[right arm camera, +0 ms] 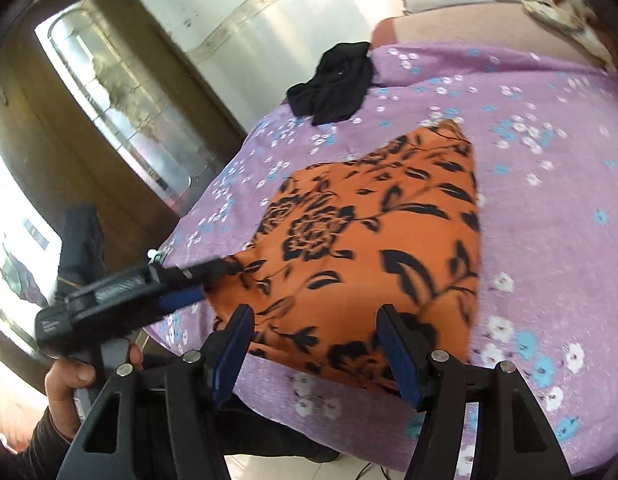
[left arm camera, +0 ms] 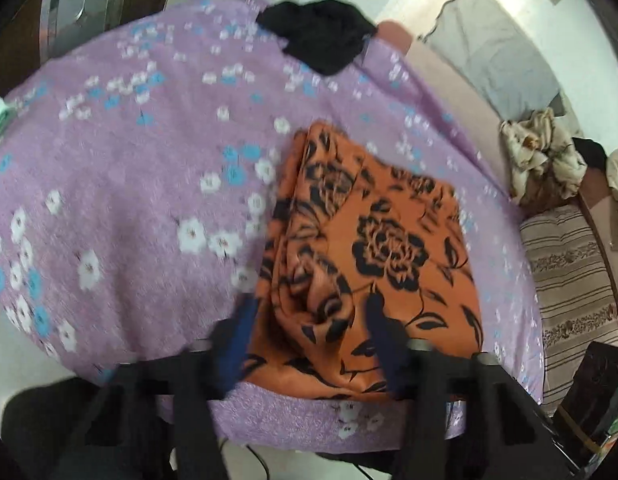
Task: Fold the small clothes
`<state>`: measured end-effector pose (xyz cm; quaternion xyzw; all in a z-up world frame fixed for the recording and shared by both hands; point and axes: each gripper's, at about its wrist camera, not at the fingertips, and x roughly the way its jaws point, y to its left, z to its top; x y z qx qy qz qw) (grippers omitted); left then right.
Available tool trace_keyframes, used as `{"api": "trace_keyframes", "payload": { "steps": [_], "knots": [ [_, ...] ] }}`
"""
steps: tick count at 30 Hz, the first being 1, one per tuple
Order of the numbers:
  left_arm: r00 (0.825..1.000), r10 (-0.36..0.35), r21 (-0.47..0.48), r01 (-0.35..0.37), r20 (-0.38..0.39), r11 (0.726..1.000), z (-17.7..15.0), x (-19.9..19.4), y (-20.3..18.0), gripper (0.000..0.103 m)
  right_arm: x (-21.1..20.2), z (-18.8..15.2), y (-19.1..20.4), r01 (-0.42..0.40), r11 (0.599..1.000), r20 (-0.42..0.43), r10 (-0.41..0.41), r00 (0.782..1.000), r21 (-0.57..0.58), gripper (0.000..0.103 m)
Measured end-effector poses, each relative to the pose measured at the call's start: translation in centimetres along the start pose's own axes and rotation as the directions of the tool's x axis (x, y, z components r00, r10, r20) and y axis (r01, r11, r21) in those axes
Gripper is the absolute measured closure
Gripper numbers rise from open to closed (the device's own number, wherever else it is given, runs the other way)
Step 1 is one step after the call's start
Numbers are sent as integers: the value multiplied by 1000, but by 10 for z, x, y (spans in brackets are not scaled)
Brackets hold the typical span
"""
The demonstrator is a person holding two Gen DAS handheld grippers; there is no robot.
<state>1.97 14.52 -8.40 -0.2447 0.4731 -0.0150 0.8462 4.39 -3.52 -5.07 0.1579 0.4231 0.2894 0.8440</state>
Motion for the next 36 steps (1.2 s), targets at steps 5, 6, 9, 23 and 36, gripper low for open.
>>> {"api": "trace_keyframes", "payload": {
  "steps": [5,6,9,23,36],
  "knots": [
    [999,54,23,-54,-4,998,-2,2,-11,71,2,-2,-11,-35,999,2,35,999,26,36],
    [998,63,21,-63,-12,998,-3,6,-10,84,1,-3,-12,-40,999,4,40,999,30,36],
    [998,63,-37,-63,-18,997,-6,5,2,92,1,-4,-17,-50,998,-1,50,999,43,36],
    [994,90,-21,-91,-58,996,-23,11,18,88,-17,24,-25,-62,995,39,59,997,77,33],
    [989,92,104,-104,114,989,14,-37,-39,47,28,23,-45,-153,970,-136,180,974,188,30]
  ]
}}
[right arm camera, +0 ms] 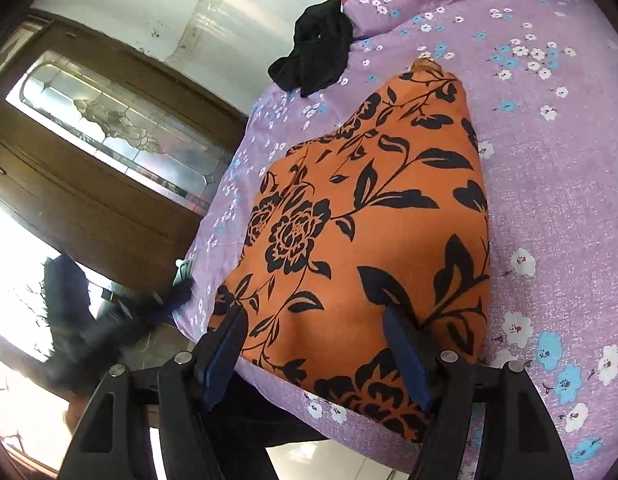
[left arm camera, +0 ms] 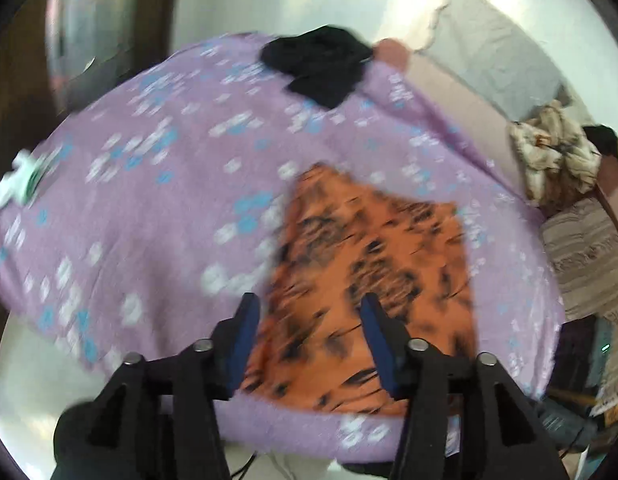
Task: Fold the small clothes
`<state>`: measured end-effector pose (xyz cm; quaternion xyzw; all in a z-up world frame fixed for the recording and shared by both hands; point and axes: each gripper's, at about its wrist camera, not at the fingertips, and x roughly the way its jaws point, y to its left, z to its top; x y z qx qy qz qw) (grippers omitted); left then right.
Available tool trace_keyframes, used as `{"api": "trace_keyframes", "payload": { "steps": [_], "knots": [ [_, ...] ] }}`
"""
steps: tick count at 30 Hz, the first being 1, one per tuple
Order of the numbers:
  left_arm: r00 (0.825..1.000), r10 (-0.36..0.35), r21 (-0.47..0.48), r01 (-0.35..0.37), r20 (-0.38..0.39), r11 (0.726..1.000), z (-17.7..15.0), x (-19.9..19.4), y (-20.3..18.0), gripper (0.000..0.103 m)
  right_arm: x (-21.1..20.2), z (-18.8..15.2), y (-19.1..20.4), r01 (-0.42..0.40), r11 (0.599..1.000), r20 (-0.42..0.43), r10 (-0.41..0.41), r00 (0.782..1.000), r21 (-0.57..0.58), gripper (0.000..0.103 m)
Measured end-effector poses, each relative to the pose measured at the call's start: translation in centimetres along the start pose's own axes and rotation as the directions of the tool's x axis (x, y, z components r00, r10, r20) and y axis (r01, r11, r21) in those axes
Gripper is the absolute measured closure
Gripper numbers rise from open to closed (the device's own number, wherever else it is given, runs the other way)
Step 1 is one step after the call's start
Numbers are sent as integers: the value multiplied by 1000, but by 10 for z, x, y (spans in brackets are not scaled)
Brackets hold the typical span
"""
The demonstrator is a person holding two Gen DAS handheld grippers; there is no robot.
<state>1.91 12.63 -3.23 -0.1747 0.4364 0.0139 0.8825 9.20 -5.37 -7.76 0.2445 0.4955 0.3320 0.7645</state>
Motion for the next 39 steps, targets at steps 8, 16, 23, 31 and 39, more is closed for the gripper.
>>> {"api": "trace_keyframes", "payload": {
  "steps": [8,16,23,31,39],
  "knots": [
    [982,119,58,-111,-145,992,-12,90,4,33,-54,18,-20,12,999,139,-19,990,52,29],
    [988,101,51,-95,-120,994,-19,88,14,28,7,32,-77,8,973,-79,10,997,231,48],
    [991,99,67,-93,-89,993,-24,89,16,22,14,26,-46,210,977,-97,-207,974,23,69],
    [993,79,56,-74,-87,996,-23,89,18,22,-7,74,-63,91,972,36,-102,994,219,22],
    [994,68,55,-63,-86,996,-23,90,20,21,25,83,-44,229,971,-44,-226,973,69,64]
  ]
}}
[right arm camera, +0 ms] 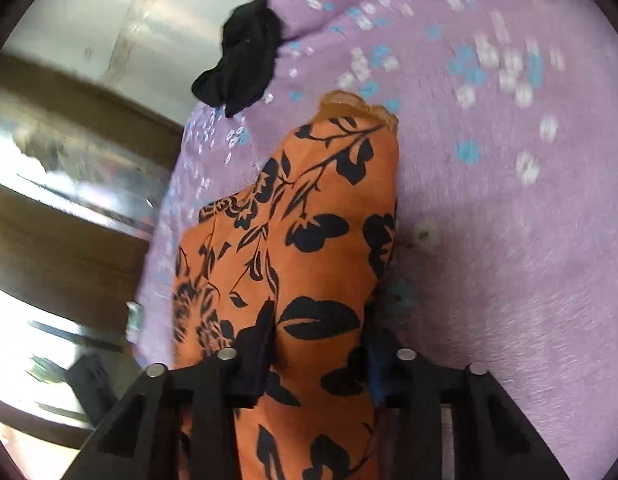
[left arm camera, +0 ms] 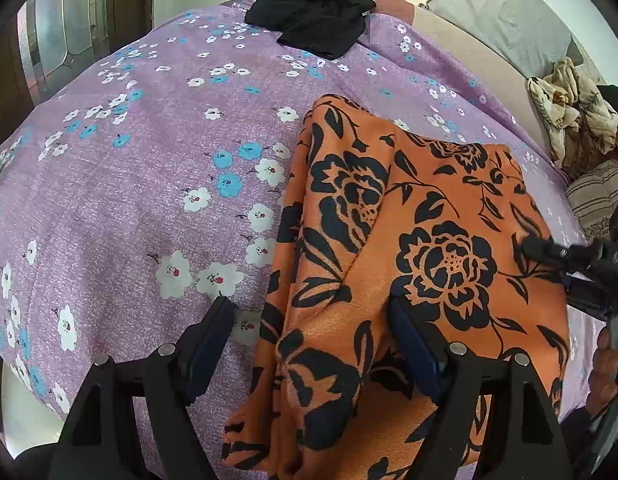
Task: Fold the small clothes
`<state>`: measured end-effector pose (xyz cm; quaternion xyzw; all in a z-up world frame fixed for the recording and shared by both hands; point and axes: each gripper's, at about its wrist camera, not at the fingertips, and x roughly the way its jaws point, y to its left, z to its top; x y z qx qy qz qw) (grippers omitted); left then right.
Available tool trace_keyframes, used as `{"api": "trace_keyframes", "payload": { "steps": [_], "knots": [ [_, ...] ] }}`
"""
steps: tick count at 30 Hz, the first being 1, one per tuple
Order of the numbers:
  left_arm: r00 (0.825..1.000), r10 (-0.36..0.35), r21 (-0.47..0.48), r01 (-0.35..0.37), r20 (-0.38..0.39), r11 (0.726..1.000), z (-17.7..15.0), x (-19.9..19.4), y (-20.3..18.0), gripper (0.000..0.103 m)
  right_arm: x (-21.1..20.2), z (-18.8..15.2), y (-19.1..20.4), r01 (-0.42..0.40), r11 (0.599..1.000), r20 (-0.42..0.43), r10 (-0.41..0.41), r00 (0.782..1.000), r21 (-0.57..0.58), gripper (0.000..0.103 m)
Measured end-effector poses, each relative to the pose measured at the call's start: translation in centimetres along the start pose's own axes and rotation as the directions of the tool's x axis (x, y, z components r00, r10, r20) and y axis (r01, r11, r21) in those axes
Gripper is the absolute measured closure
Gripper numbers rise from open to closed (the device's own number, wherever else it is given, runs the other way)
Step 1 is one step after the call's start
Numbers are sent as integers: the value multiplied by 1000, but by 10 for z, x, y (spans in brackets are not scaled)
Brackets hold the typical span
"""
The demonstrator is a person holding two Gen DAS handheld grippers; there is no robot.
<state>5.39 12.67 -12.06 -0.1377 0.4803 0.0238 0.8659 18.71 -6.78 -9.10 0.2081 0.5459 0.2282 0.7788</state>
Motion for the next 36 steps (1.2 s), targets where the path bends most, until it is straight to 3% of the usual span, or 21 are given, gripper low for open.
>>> {"api": "trace_keyframes", "payload": {
  "steps": [2,4,7,11,13,14,15,17,20,21,23,25,26,27,29,31,34,36],
  "knots": [
    [1000,3,6,-3,1,1000,0,1,-1,20,10,0,-8,19,999,-16,-19,1000,26,60],
    [1000,-3,-1,3,0,1000,0,1,1,20,0,0,-14,-11,995,7,10,1000,98,47],
    [1000,-7,-1,7,0,1000,0,2,2,20,-35,-8,5,38,999,126,-42,991,33,46],
    [1000,-3,-3,3,2,1000,0,3,1,20,-63,-30,42,-13,995,203,32,979,-96,45],
    [1000,-4,-3,4,4,1000,-1,3,1,20,-47,-41,52,-65,988,126,83,989,-142,36],
    [1000,-5,-5,5,3,1000,-1,3,1,20,-23,-49,49,-57,988,20,60,998,-140,35],
    [1000,-15,-13,15,-1,1000,0,2,2,20,-9,-55,41,-45,990,-32,41,999,-131,34],
    [997,-80,-70,79,-12,994,5,-7,12,22,-10,-60,39,-41,987,19,44,999,-153,34],
    [978,-185,-157,198,95,968,18,-36,32,23,-9,-60,46,-16,982,16,19,1000,-189,34],
    [973,-210,-162,224,99,961,25,-39,35,23,-9,-62,49,-12,979,16,16,1000,-204,34],
    [962,-267,-143,272,55,952,45,-31,36,23,-4,-60,52,-16,976,19,20,1000,-216,32],
    [962,-272,-148,269,6,952,60,-13,37,23,2,-60,55,-26,978,23,32,999,-208,31],
    [963,-266,-163,256,-45,953,69,5,39,30,3,-60,55,-35,979,24,40,999,-202,31],
    [955,-288,-182,271,-75,945,73,17,40,48,2,-62,53,-42,979,25,47,999,-198,31],
    [923,-344,-265,293,-173,919,78,52,48,73,-5,-62,48,-56,979,22,61,998,-197,31],
    [914,-365,-293,305,-178,906,77,61,51,73,-7,-62,44,-71,978,16,75,997,-198,31],
    [943,-296,-203,263,-154,943,83,43,35,73,-9,-62,42,-79,977,9,83,997,-199,31],
    [951,-282,-183,257,-127,949,87,33,27,68,-10,-62,40,-91,976,13,96,995,-196,31]
  ]
}}
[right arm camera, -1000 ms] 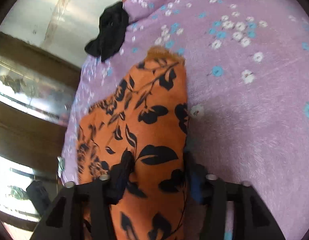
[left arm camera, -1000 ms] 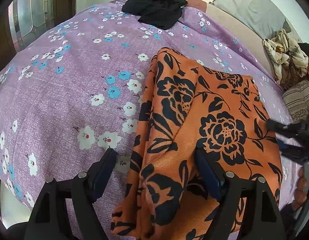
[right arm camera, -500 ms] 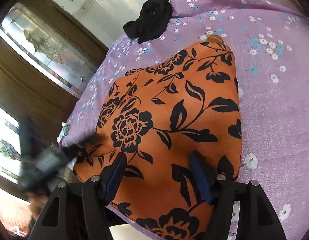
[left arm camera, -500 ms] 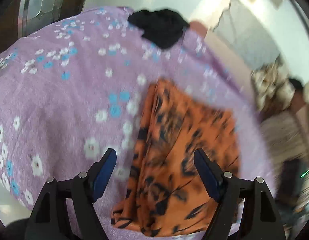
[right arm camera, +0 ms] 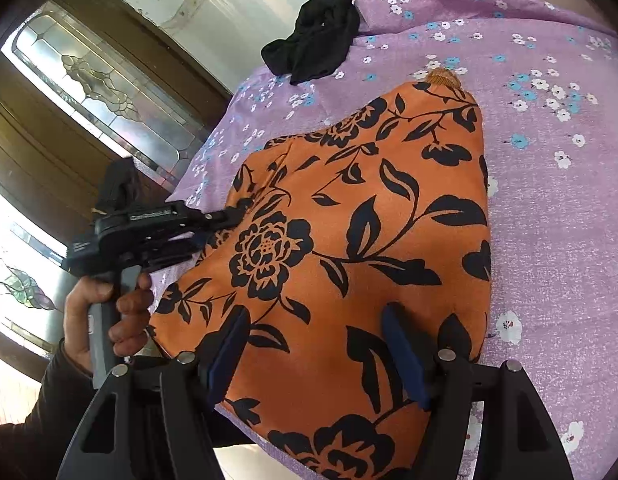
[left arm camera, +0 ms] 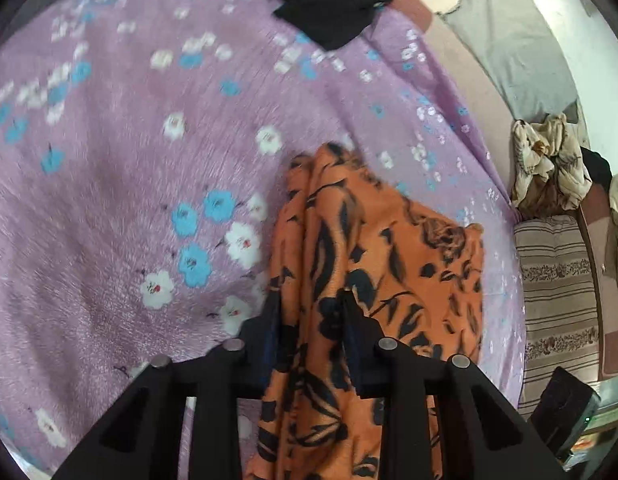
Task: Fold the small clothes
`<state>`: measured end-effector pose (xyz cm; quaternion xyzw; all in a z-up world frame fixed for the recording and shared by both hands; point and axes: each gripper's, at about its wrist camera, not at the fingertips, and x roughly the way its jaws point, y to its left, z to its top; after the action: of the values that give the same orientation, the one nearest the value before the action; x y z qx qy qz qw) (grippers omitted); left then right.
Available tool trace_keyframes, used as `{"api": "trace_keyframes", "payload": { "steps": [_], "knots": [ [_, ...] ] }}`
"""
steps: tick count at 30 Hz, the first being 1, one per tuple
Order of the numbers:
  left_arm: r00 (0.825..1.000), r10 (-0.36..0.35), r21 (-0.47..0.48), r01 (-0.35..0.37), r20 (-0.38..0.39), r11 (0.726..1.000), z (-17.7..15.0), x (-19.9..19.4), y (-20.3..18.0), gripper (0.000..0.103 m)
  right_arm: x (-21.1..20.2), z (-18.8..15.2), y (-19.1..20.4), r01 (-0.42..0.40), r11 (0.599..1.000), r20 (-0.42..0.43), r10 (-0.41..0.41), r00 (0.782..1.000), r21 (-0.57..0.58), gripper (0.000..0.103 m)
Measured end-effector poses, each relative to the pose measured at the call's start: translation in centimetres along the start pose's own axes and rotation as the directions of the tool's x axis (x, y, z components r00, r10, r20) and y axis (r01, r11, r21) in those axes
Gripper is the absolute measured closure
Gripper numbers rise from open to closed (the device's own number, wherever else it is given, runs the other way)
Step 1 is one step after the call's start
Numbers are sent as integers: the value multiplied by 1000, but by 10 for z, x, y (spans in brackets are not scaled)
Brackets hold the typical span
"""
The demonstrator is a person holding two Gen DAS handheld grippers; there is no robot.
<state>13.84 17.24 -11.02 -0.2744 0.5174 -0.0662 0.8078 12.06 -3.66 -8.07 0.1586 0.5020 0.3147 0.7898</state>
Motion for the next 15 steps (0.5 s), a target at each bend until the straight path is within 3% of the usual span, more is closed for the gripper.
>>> {"api": "trace_keyframes", "payload": {
  "steps": [2,4,7,9,12,13,15],
  "knots": [
    [999,0,29,-1,36,1000,7,-3,-11,56,-1,-1,-1,-8,1000,7,8,1000,7,31],
    [998,26,51,-29,60,998,16,4,-12,56,-1,-2,-1,-8,1000,8,8,1000,7,31],
    [996,83,-29,-84,-46,996,35,36,7,57,-1,-1,-1,-5,1000,2,5,1000,0,31],
    [998,66,-34,-67,-16,997,33,26,2,65,-2,-1,-1,-5,1000,-4,5,1000,-3,31],
    [987,133,63,-138,85,988,18,-3,-23,65,-3,0,-4,-21,1000,3,21,1000,15,31],
    [979,156,81,-167,130,983,12,-16,-30,63,-4,0,-5,-26,999,6,26,1000,26,31],
    [962,192,86,-211,195,974,-1,-37,-37,35,-4,1,-5,-29,999,9,28,1000,38,29]
  ]
}}
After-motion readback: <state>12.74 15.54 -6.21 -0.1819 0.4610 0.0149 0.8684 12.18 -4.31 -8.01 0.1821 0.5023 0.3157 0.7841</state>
